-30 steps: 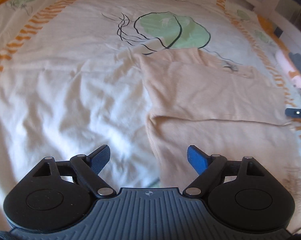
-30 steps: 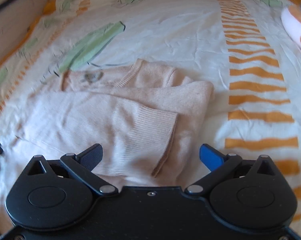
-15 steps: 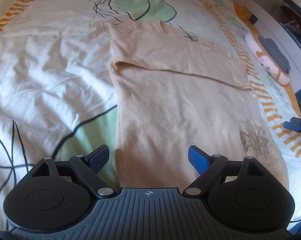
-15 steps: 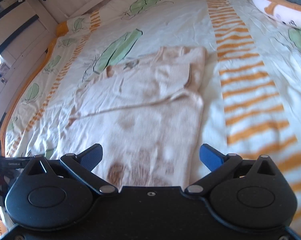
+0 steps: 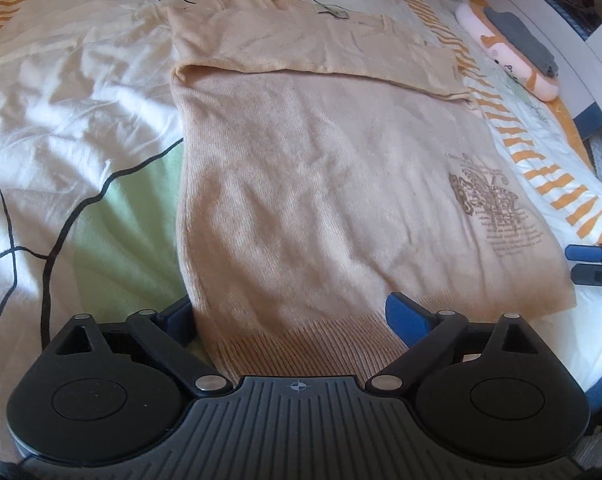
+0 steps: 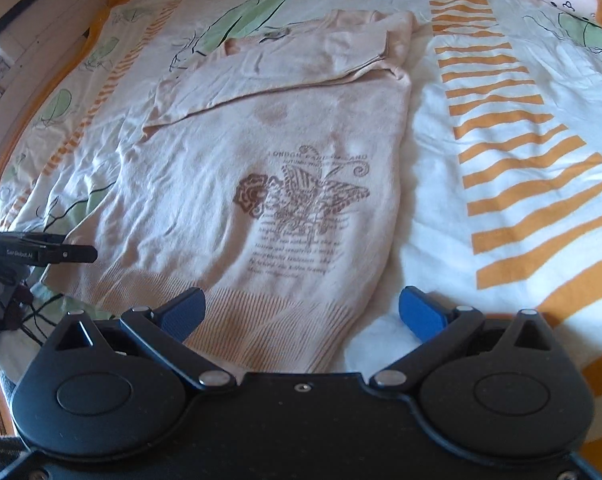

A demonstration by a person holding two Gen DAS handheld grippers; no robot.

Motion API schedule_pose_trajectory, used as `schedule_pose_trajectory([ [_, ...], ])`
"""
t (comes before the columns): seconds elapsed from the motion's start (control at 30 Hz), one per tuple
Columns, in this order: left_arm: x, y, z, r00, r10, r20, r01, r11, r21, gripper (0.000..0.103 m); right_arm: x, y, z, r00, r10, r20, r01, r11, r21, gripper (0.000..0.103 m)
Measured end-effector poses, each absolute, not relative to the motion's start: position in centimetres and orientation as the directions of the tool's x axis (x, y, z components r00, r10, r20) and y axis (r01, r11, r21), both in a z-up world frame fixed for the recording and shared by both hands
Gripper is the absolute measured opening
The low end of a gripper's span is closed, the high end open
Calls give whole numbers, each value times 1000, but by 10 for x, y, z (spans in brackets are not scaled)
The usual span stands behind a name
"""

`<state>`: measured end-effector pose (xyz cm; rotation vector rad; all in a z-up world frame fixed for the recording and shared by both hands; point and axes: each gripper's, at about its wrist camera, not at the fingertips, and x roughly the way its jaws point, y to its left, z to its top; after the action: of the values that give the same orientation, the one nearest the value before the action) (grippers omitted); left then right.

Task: Fold small clothes
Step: 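Fold the sweater body over with the left gripper, exposing the printed front, then grasp the ribbed hem with both grippers and lift it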

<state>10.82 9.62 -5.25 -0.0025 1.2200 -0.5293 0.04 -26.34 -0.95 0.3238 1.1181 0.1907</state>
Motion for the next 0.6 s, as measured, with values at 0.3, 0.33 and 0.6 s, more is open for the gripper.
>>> schedule_pose_trajectory([
  [0.3,121,92,-69,152,-405,-902,364,871,-330,102,3,-254,-33,415,405,-815,65,880,470,103],
  [0.33,122,91,-70,150,-404,-903,363,872,-329,102,5,-254,-36,416,413,-810,69,874,481,103],
  [0.6,127,90,-73,130,-411,-902,353,869,-345,101,11,-247,-49,419,439,-795,66,858,509,103],
])
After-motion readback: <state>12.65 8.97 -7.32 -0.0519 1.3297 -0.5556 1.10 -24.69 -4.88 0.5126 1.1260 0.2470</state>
